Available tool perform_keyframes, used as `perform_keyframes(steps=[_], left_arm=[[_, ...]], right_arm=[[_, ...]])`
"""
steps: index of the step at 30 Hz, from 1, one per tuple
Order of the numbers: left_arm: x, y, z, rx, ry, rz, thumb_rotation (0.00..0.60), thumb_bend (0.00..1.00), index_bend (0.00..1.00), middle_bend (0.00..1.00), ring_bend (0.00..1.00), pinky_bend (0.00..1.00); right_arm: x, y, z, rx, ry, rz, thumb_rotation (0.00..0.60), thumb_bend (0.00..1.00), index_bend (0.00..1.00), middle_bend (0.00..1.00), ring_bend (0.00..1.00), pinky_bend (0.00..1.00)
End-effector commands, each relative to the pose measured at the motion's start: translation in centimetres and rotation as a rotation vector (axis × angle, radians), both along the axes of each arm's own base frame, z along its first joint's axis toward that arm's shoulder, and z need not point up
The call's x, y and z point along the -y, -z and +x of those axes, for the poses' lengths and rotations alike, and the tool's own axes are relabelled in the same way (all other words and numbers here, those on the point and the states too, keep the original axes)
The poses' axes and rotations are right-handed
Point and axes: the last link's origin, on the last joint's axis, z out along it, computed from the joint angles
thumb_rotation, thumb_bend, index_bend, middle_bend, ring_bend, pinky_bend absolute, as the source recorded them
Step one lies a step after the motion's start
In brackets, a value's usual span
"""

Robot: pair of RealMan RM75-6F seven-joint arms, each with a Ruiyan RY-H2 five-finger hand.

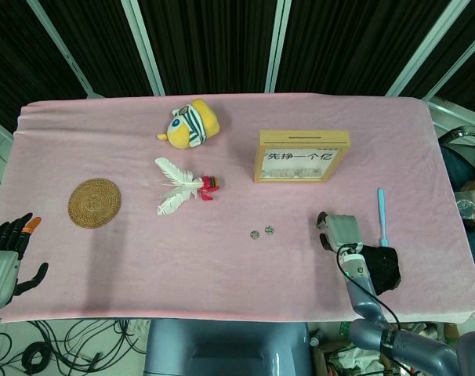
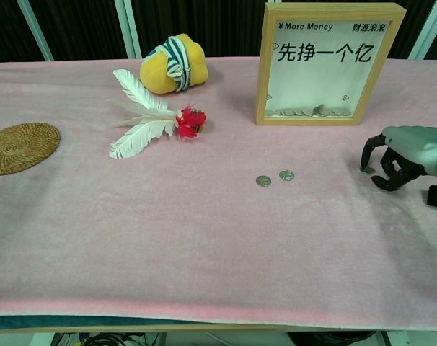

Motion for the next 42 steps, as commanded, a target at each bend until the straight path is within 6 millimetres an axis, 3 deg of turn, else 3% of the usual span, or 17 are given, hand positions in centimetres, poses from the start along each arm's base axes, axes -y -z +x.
perform_keyframes(steps=[1,26,42], left_arm=[[0.0,0.0,0.0,0.0,-0.001,0.0,0.6,0.36,0.02,0.0,0.0,0.0],[0.0,0.0,-0.1,-0.002,-0.004,0.001,0.6,0.36,0.02,0.0,0.0,0.0],[0.0,0.0,-0.1,-0.001,-0.007,-0.001,0.6,0.36,0.02,0.0,0.0,0.01]], right_arm=[[0.0,0.0,0.0,-0.001,0.0,0.001,0.6,0.38,0.39,0.79,0.84,0.84],[1.2,0.7,0.3,0.012,-0.007,-0.012,0.6,0.38,0.54,0.8,0.85,0.84],[1.4,0.1,0.2,0.01,-0.014,-0.029,0.6,0.38,0.55,0.8,0.85,0.84]])
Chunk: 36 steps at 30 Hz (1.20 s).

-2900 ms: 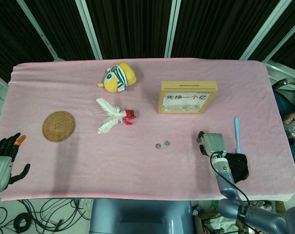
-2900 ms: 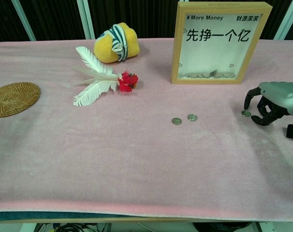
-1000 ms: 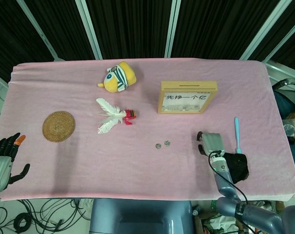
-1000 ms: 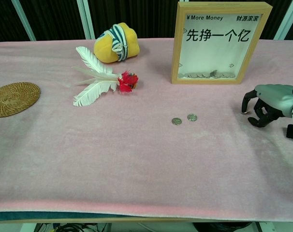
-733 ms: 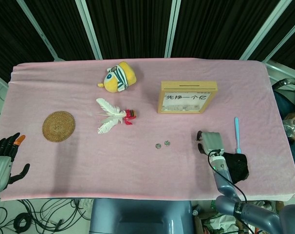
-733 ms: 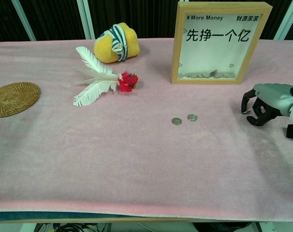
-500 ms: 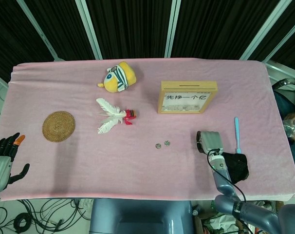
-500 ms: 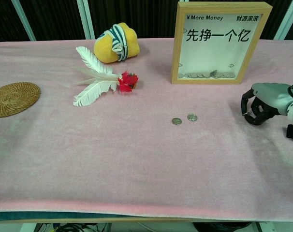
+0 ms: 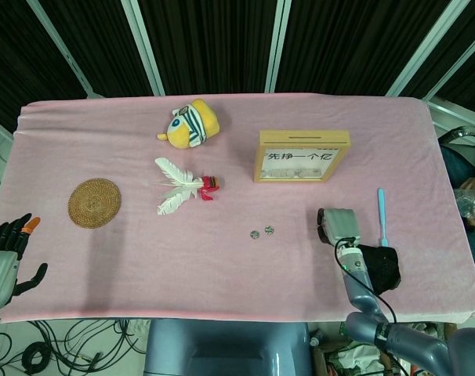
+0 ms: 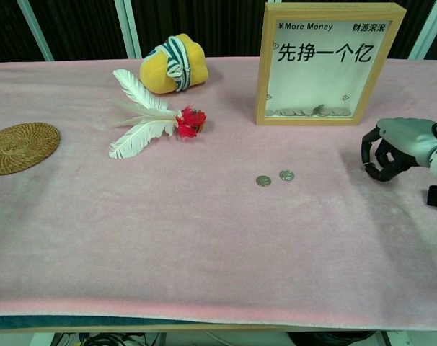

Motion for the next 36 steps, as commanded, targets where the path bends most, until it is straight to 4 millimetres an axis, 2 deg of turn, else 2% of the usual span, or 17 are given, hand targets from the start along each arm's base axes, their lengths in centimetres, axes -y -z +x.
perform_keyframes(steps=[1,9,20,25,31,36], left_arm=[[0.0,0.0,0.0,-0.001,0.0,0.0,0.6,0.36,0.02,0.0,0.0,0.01],[0.0,0.0,0.0,-0.002,-0.001,0.0,0.6,0.36,0.02,0.0,0.0,0.01],[0.1,0.0,0.0,0.004,-0.005,-0.003,0.6,0.36,0.02,0.0,0.0,0.03],[0.1,0.0,0.0,0.004,-0.005,-0.002,0.6,0.36,0.02,0.0,0.0,0.03],[0.0,0.0,0.0,0.004,-0.004,0.0,0.6,0.36,0.02,0.0,0.0,0.03],[-0.1,0.0,-0.1,0.007,-0.006,-0.002,0.6,0.36,0.02,0.0,0.0,0.03]], right_arm=[[-0.1,0.0,-0.1,-0.004,0.002,0.005,0.6,0.38,0.55,0.8,0.85,0.84],[-0.2,0.1,0.0,-0.007,0.001,0.014,0.6,0.38,0.56,0.8,0.85,0.84],[-0.2,0.3,0.1,0.006,-0.001,0.011,0.6,0.4,0.67,0.81,0.86,0.84],[-0.4,0.1,0.5,0.036,-0.008,0.008,0.6,0.41,0.68,0.81,0.86,0.84],[-0.2,-1.8,2.2,0.063,-0.058,-0.023,0.6,0.41,0.69,0.81,0.86,0.84],[0.1,-4.4,4.6,0.089,-0.09,-0.024,0.6,0.41,0.7,0.81,0.86,0.84]])
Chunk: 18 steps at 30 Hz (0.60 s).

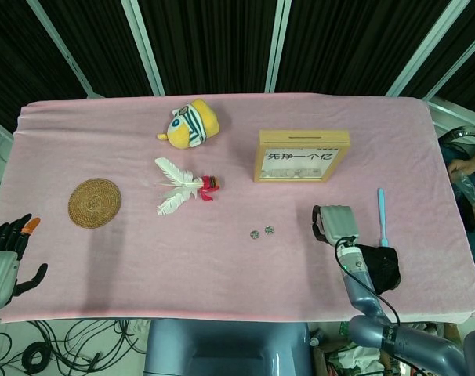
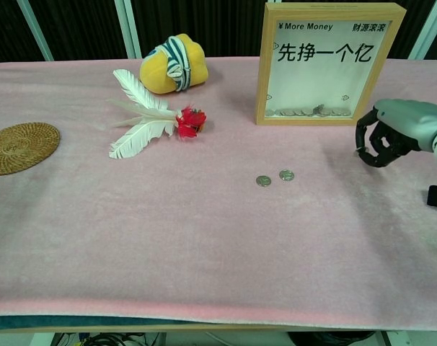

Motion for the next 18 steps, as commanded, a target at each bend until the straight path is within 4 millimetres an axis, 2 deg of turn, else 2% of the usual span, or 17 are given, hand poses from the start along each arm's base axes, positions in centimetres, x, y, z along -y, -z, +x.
perform_keyframes(steps=[1,7,18], left_arm=[[-0.1,0.0,0.0,0.0,0.0,0.0,0.6,0.36,0.02,0.0,0.0,0.03],[-0.2,-0.1,-0.1,0.003,-0.009,0.004,0.6,0.36,0.02,0.0,0.0,0.03],[-0.5,0.0,-0.2,-0.04,-0.001,0.006,0.6,0.36,0.02,0.0,0.0,0.03]], right_arm=[[0.5,-2.7,2.0,0.006,-0.027,-0.011,0.6,0.41,0.7,0.81,0.86,0.84],[2.4,-7.1,6.4,0.006,-0.063,-0.018,0.6,0.41,0.7,0.81,0.86,0.84],[7.2,-12.4,13.0,-0.003,-0.108,-0.064,0.6,0.41,0.7,0.81,0.86,0.84]])
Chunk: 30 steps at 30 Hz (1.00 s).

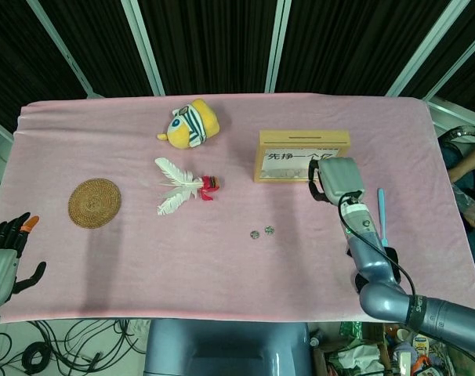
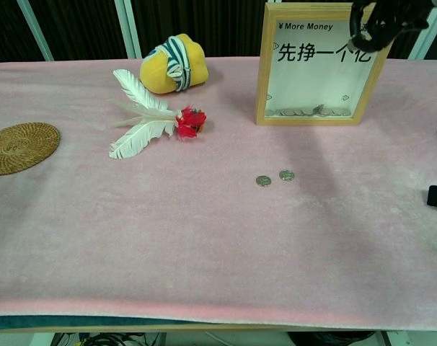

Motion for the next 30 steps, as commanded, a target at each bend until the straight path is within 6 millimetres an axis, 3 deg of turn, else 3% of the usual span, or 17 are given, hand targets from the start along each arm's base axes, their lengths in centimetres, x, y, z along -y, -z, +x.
perform_keyframes(steps=[1,8,15,21,30], left_arm=[[-0.1,0.0,0.0,-0.004,0.002,0.004,0.6,0.36,0.02,0.0,0.0,0.03],[-0.2,-0.1,-0.1,0.002,-0.011,0.013,0.6,0.36,0.02,0.0,0.0,0.03],[-0.2,-0.1,-0.1,-0.01,-0.004,0.01,0.6,0.36,0.02,0.0,0.0,0.03],[-0.2,-0.4,-0.1,-0.014,-0.004,0.023,0.6,0.36,0.02,0.0,0.0,0.03],[-0.1,-0.5,-0.1,-0.018,-0.001,0.027,0.6,0.36,0.02,0.0,0.0,0.03]], right_arm=[[1.9,-1.9,2.8,-0.006,-0.028,-0.019,0.6,0.41,0.71,0.81,0.86,0.84],[5.0,-3.2,5.5,-0.017,-0.018,-0.02,0.6,0.41,0.7,0.81,0.86,0.84],[7.9,-3.3,7.0,-0.035,0.001,-0.018,0.6,0.41,0.7,0.81,0.86,0.84],[9.4,-2.9,6.8,-0.044,0.025,-0.013,0.6,0.41,0.7,0.81,0.86,0.84],[9.8,-1.7,5.2,-0.067,0.054,0.008,0.6,0.41,0.7,0.81,0.86,0.84]])
